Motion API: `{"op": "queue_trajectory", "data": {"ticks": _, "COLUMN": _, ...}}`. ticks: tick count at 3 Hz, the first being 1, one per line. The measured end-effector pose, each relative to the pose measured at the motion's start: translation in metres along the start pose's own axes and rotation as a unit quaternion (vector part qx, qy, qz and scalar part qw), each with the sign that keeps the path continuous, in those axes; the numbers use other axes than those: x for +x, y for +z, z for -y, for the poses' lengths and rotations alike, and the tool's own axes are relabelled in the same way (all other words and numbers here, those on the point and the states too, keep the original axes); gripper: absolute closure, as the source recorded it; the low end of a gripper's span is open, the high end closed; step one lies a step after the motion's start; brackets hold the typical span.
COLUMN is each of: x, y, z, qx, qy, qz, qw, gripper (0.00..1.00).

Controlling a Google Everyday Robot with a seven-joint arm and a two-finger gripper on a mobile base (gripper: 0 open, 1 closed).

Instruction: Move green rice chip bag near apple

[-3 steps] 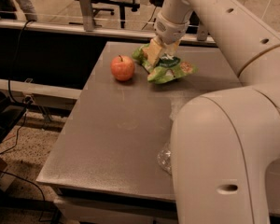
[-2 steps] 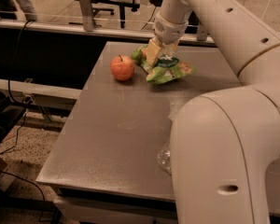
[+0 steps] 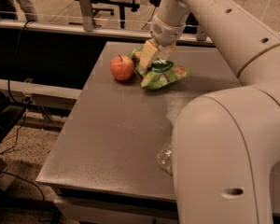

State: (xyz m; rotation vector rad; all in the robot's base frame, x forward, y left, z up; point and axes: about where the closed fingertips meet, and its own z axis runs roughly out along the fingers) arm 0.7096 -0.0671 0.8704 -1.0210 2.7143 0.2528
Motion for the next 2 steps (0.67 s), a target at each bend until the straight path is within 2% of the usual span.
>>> {"op": "queue_trajectory", "data": {"ticks": 1, "x": -0.0031, "y": 0.0036, "z": 0.0006, "qx": 0.001, "qy": 0.000, "qz": 0.003, "qw": 1.0000, "gripper": 0.00}}
{"op": "queue_trajectory", "data": {"ticks": 2, "x": -0.0031, "y": 0.0037, "z": 0.0006, "qx": 0.001, "qy": 0.000, "qz": 0.003, "qw": 1.0000, "gripper": 0.00}}
